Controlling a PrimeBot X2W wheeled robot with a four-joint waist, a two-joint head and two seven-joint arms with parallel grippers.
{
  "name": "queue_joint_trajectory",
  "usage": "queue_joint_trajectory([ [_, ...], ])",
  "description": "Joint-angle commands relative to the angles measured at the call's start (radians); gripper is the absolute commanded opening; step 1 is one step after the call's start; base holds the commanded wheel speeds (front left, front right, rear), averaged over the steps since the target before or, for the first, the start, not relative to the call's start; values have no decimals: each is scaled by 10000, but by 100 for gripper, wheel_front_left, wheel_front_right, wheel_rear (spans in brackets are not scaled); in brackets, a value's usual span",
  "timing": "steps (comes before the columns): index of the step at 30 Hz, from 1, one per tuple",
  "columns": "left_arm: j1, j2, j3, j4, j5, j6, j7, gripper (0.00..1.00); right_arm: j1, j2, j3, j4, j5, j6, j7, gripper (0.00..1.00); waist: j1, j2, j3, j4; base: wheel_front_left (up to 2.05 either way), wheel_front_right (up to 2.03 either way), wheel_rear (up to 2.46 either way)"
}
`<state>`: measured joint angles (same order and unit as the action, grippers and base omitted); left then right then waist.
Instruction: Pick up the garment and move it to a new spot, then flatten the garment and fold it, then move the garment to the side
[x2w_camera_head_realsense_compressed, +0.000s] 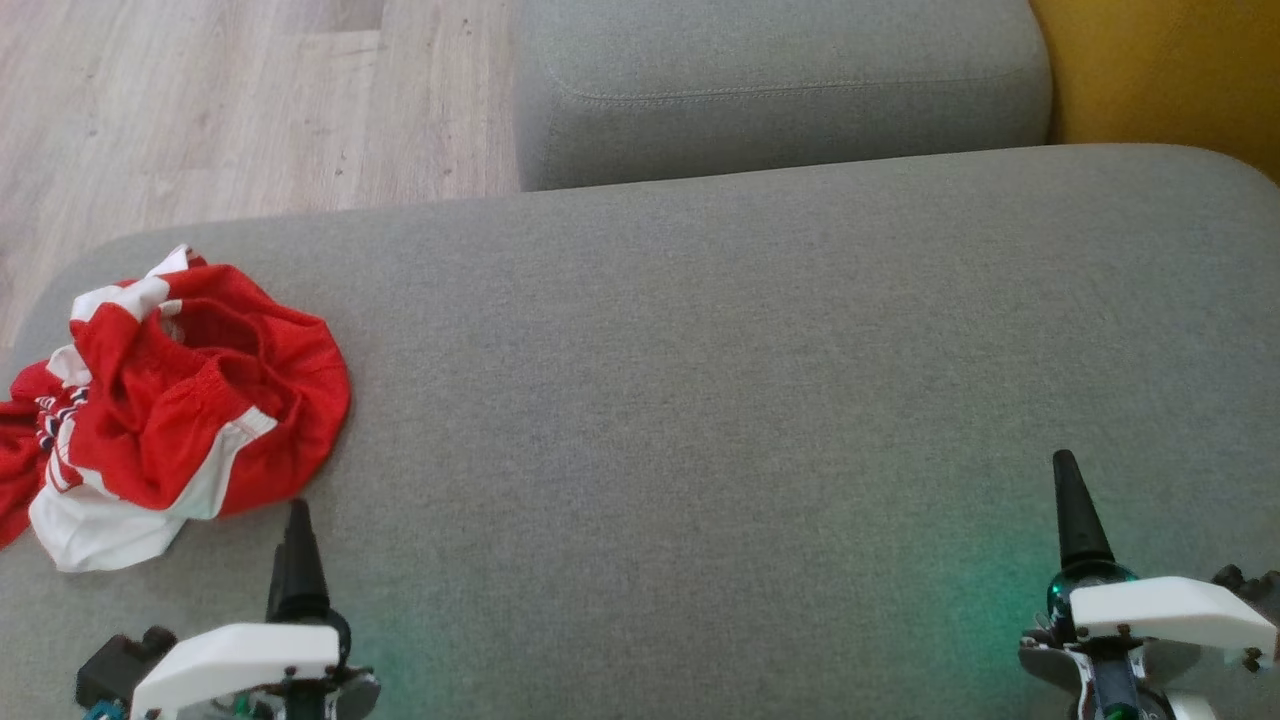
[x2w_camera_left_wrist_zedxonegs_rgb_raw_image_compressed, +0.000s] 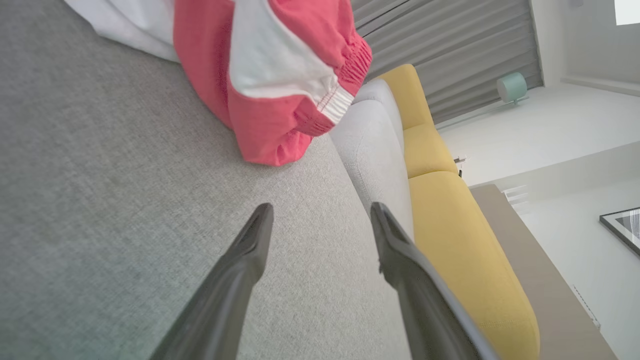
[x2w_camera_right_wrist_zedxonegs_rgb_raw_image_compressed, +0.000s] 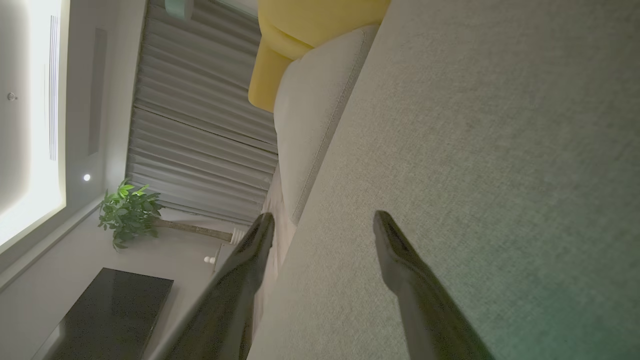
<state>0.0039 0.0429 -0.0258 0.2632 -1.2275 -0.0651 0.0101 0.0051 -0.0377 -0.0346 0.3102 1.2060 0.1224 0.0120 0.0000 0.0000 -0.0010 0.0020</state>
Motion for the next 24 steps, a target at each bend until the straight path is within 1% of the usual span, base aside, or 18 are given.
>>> queue_joint_trajectory([
  [1, -447, 50, 43, -384, 233, 46, -95, 100, -529, -66, 117, -396, -230, 24, -131, 100, 0, 0, -3, 3, 0, 0, 0],
  [24, -421, 56, -600, -906, 3393, 446, -799, 100, -505, -82, 802, -655, -3348, 39, -830, 100, 0, 0, -216, 74, 0, 0, 0],
])
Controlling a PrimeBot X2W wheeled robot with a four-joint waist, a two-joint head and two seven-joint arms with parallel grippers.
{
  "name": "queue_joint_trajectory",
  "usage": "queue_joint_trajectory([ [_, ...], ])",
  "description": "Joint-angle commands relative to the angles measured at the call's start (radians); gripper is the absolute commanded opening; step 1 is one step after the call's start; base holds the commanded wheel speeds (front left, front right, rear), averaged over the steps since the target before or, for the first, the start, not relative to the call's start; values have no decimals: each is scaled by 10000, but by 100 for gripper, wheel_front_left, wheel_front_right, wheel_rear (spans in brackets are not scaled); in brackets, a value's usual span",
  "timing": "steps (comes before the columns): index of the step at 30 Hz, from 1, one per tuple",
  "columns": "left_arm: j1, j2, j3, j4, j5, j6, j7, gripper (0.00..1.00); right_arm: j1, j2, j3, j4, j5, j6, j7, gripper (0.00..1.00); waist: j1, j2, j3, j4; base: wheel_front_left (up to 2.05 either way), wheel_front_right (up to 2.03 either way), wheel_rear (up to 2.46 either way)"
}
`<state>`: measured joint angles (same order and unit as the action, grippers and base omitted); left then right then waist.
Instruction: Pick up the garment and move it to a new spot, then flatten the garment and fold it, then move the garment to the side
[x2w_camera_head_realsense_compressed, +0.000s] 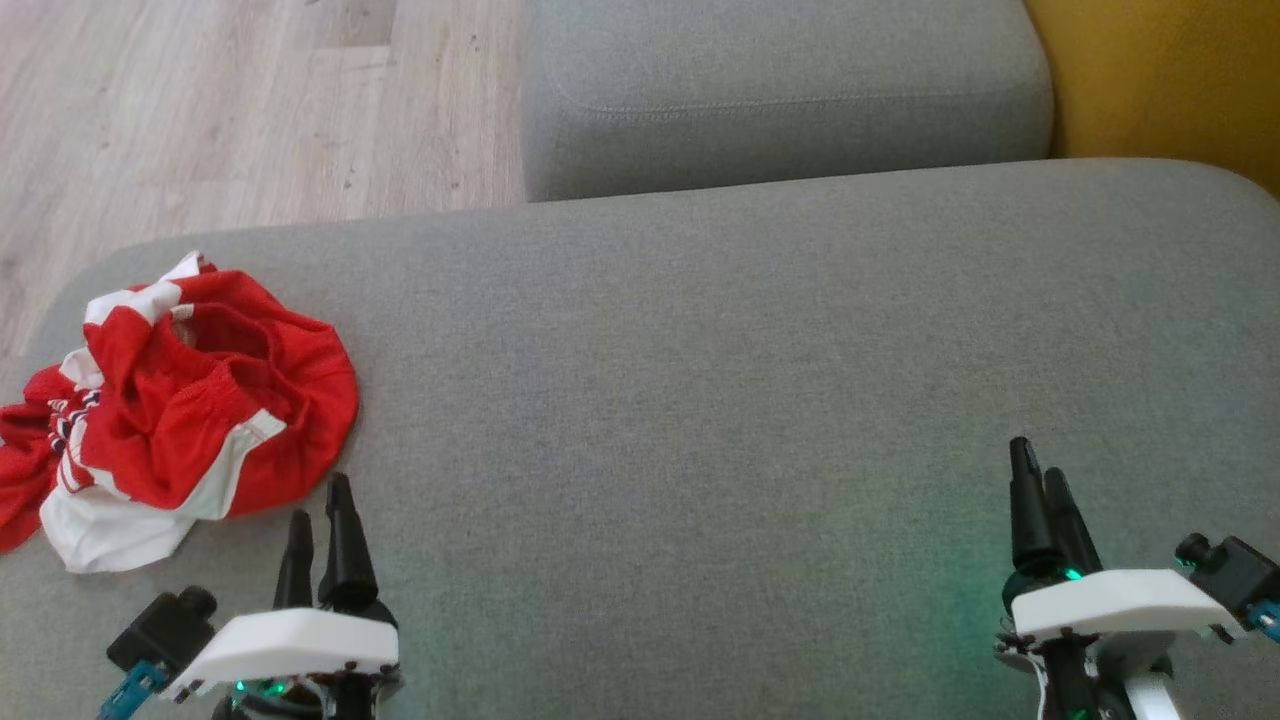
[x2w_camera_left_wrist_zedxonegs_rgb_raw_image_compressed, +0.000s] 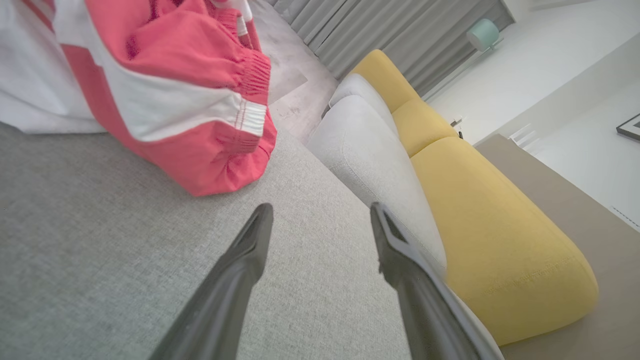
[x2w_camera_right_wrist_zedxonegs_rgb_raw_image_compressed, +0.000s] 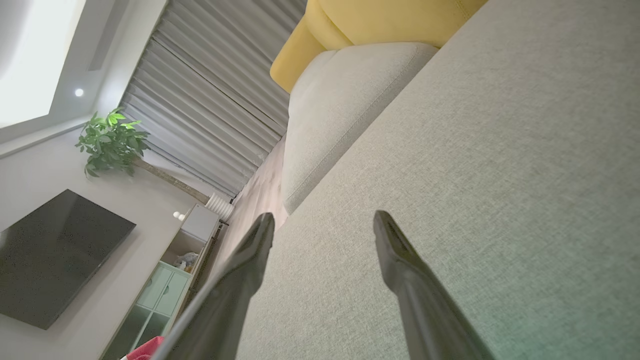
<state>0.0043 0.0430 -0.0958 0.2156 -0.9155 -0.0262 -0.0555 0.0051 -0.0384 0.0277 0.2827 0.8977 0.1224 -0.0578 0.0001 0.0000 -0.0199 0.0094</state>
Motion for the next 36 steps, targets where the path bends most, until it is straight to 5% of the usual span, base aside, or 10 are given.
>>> queue_joint_trajectory([
  [1, -411, 55, 77, -443, 403, 71, -173, 100, -503, -75, 213, -377, -391, 40, -162, 100, -1, 0, -58, -2, 0, 0, 0],
  [36, -340, 64, -463, -552, 4813, 509, -1170, 100, -603, -98, 689, -211, -4631, 63, -1153, 100, -1, 0, -394, -124, 0, 0, 0],
])
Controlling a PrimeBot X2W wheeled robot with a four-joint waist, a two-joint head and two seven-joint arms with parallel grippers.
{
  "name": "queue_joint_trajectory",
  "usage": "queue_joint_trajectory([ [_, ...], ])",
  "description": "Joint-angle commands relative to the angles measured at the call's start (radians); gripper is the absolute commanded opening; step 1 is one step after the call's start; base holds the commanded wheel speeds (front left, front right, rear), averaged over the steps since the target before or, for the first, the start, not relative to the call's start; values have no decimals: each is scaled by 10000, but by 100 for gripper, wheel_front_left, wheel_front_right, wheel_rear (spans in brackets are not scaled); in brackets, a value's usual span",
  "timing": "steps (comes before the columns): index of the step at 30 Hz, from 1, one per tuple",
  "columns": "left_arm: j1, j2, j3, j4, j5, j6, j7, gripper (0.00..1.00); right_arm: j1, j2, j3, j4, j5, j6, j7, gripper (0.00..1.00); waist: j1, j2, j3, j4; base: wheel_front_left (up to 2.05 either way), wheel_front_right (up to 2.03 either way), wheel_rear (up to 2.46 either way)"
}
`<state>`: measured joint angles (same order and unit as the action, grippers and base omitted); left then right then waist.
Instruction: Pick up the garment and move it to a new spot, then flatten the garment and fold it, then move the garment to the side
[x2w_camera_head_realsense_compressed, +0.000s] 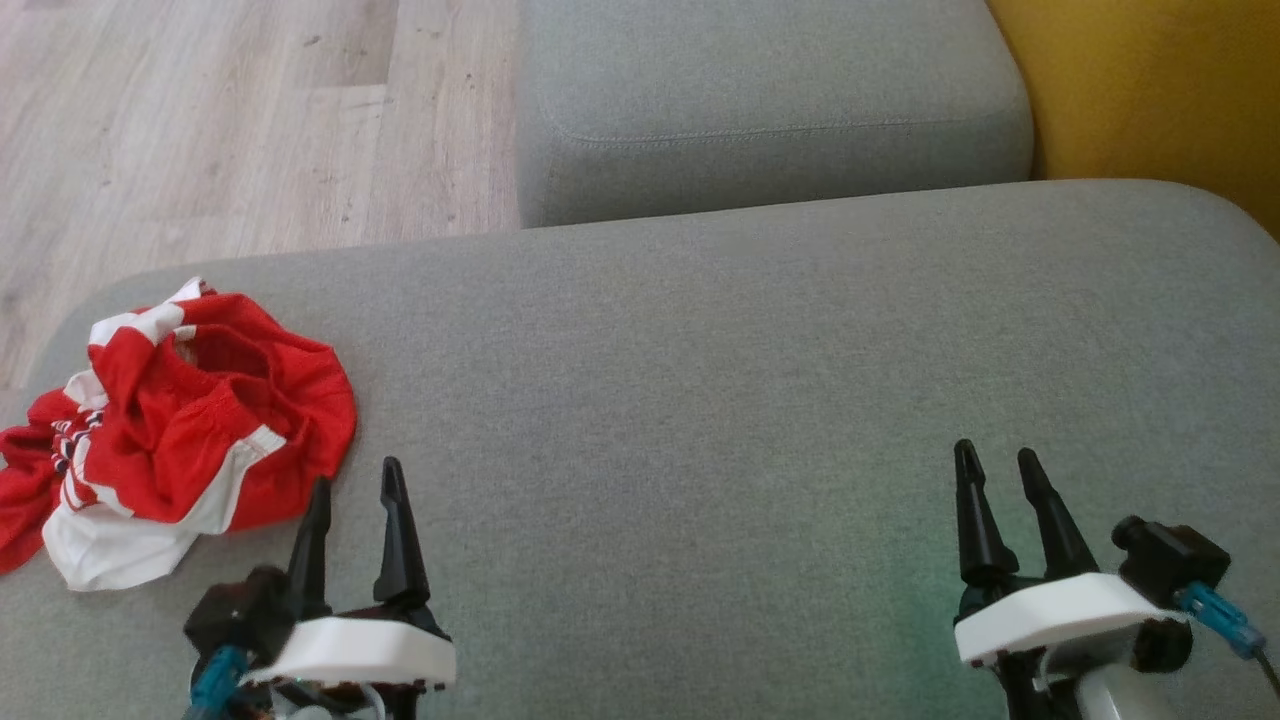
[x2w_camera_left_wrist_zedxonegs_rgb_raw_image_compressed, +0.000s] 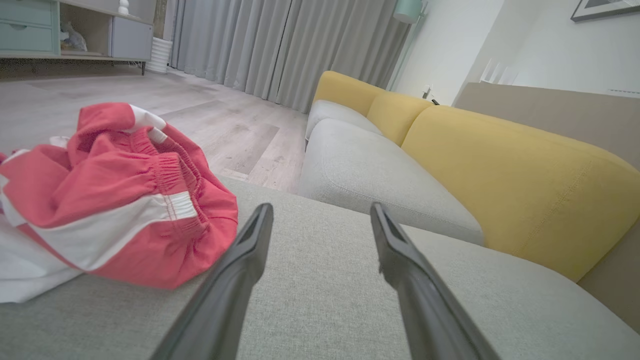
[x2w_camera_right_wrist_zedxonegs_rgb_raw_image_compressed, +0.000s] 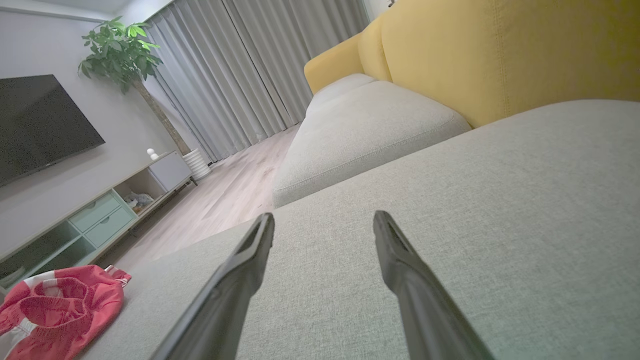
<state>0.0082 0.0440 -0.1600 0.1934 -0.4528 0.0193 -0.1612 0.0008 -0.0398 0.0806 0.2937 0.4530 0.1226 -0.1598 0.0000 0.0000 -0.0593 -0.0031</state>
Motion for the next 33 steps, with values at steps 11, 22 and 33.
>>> queue_joint_trajectory([
  [11, -420, 57, 87, -139, 1637, 8, -436, 100, -584, -92, 361, -270, -1560, 68, -453, 100, 0, 0, -111, -58, 0, 0, 0],
  [22, -328, 60, 32, 314, 3130, -28, -758, 100, -600, -99, 462, -289, -3038, 75, -773, 100, 0, 0, -231, -93, 0, 0, 0],
  [33, -431, 62, 211, 653, 3962, -145, -1006, 100, -592, -104, 644, -341, -4106, 81, -1019, 100, 0, 0, -328, -99, 0, 0, 0],
])
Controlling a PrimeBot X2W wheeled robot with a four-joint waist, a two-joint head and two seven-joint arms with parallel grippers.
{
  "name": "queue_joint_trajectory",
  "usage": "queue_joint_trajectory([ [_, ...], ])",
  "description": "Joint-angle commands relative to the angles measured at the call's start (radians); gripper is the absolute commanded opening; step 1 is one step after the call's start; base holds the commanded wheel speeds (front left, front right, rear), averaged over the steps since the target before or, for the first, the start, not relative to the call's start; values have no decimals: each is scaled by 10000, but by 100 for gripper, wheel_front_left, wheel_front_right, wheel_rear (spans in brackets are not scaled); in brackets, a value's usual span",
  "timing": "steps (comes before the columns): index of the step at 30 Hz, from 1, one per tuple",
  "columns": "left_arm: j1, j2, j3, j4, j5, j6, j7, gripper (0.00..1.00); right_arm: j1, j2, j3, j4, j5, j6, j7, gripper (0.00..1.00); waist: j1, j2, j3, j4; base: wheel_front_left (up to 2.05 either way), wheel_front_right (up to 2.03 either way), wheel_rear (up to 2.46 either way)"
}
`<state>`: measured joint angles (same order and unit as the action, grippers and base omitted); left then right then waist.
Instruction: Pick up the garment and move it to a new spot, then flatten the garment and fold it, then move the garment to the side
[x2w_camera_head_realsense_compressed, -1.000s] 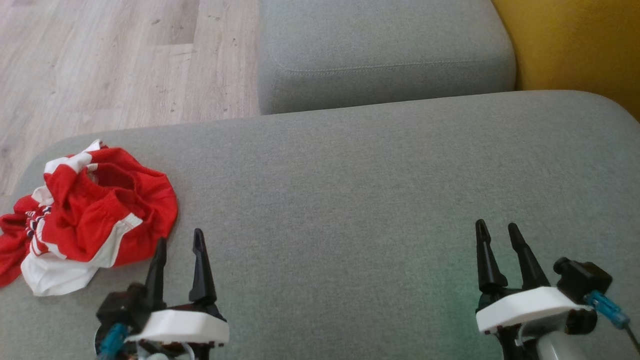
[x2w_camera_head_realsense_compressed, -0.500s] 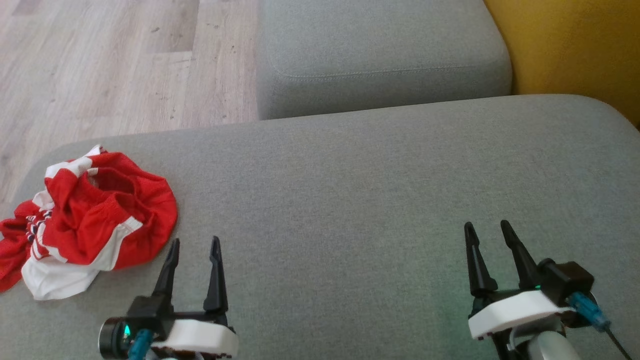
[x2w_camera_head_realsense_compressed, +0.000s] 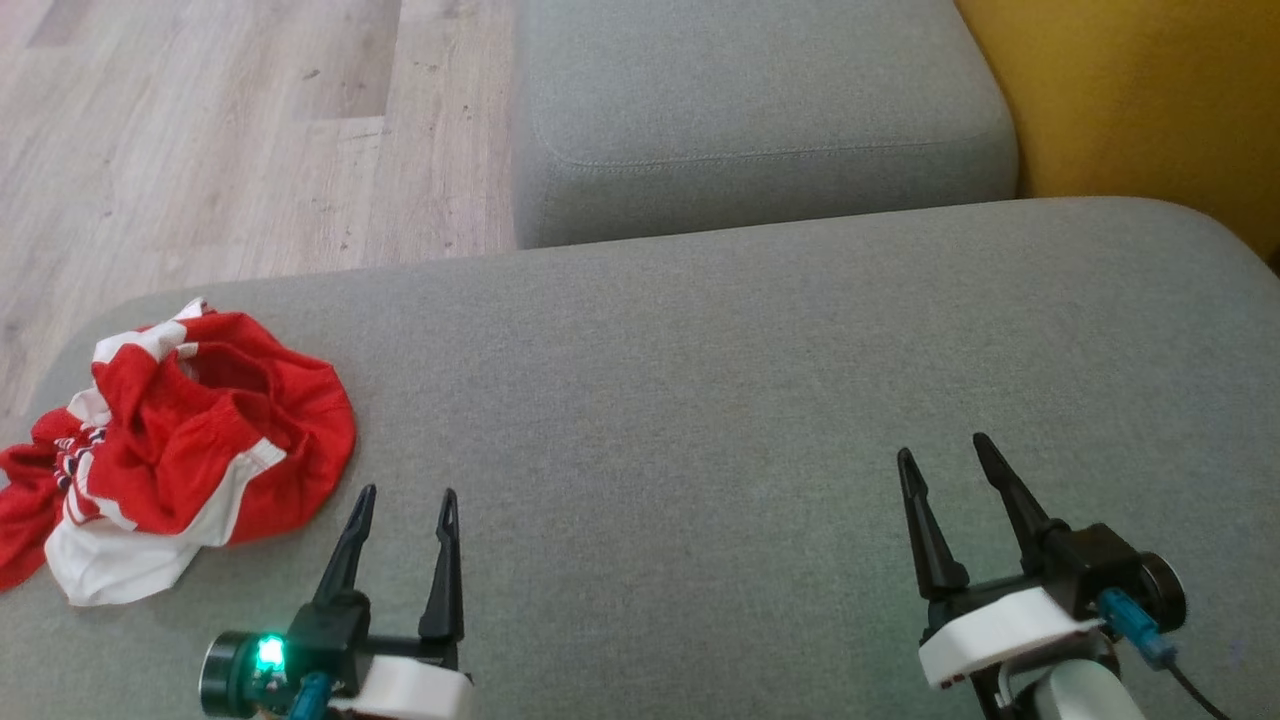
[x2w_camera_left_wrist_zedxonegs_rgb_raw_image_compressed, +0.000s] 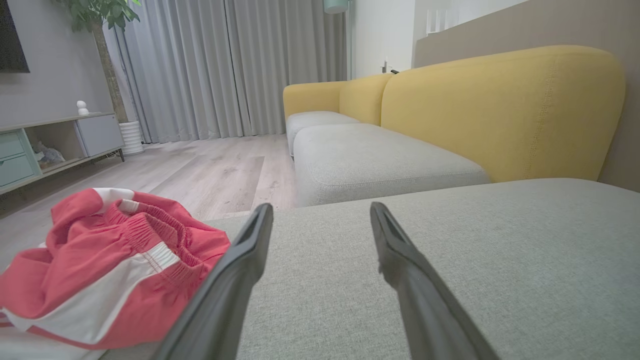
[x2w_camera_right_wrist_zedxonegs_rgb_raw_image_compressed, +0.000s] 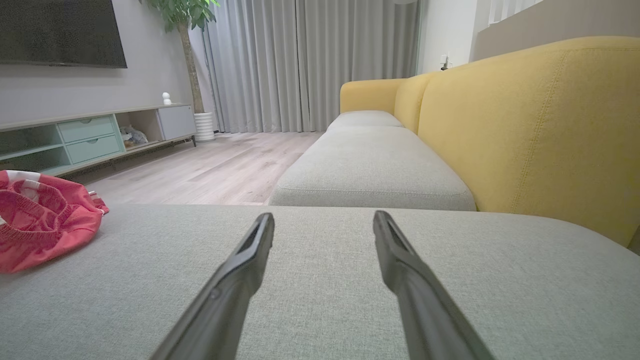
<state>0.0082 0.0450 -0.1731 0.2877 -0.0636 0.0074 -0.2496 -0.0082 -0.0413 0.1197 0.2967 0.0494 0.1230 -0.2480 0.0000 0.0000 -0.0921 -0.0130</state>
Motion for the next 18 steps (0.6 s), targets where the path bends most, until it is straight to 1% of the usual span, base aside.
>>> queue_joint_trajectory([
  [1, -437, 53, 362, -260, 70, -45, -122, 100, -497, -89, 255, -370, -68, 77, -137, 100, 0, 0, -6, -2, 0, 0, 0],
  [9, -483, 53, 442, -72, 38, -171, -122, 100, -480, -89, 284, -330, -47, 77, -137, 100, 0, 0, -1, 33, 0, 0, 0],
  [12, -565, 53, 648, -30, 7, -272, -122, 100, -546, -89, 334, -309, -54, 77, -137, 100, 0, 0, 63, -4, 0, 0, 0],
  [18, -513, 53, 778, -35, 51, -330, -122, 100, -606, -89, 358, -299, -36, 77, -137, 100, 0, 0, 107, 36, 0, 0, 0],
])
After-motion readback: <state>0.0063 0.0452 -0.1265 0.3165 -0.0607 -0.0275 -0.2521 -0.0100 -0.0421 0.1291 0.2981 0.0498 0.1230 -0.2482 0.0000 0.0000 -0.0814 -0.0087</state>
